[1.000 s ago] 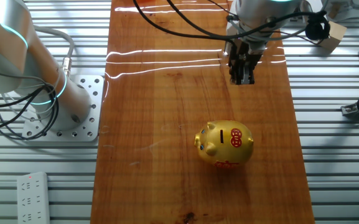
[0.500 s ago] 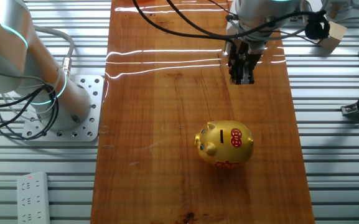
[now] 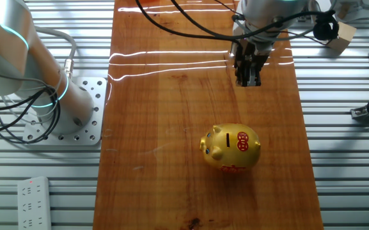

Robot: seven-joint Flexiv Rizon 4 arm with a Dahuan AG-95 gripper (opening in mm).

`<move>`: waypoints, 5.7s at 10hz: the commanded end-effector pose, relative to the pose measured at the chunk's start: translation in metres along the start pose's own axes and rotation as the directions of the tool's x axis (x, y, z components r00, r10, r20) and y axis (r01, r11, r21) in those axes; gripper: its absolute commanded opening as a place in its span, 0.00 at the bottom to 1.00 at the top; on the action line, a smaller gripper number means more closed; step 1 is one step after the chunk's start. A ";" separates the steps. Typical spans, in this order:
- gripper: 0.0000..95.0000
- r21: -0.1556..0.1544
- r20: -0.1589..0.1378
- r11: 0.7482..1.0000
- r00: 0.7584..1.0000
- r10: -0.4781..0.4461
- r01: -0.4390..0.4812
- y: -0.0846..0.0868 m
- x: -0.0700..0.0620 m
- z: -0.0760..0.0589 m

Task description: Take the roll of paper down from the shelf

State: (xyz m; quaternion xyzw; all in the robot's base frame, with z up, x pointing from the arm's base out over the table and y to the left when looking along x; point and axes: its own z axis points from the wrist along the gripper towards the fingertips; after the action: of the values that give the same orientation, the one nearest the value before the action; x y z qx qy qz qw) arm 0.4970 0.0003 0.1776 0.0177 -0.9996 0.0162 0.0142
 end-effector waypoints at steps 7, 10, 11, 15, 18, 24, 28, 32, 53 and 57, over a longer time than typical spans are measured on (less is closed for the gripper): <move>0.00 0.002 0.007 1.000 1.000 -0.014 0.014 0.000 0.000 0.000; 0.00 0.003 0.025 1.000 1.000 -0.019 0.019 0.000 0.000 0.000; 0.00 0.002 0.025 1.000 1.000 -0.015 0.015 0.000 0.000 0.000; 0.00 -0.010 0.034 1.000 0.999 -0.012 0.012 0.001 0.001 -0.002; 0.00 -0.019 0.033 1.000 0.999 -0.013 0.014 0.002 0.003 -0.004; 0.00 -0.035 0.035 0.999 0.999 -0.027 0.028 0.002 0.005 -0.007; 0.00 -0.046 0.051 0.969 0.969 -0.242 0.244 0.017 -0.016 -0.010; 0.00 -0.016 0.089 0.824 0.822 -0.563 0.566 0.100 -0.059 0.004; 0.00 -0.001 0.070 0.200 0.200 -0.977 0.980 0.258 -0.101 -0.047; 0.60 0.015 0.062 0.178 0.177 -0.982 0.984 0.258 -0.101 -0.047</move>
State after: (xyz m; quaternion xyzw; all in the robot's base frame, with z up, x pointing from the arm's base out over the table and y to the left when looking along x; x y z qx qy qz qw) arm 0.5896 0.2629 0.2132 0.6538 -0.7565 -0.0108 -0.0082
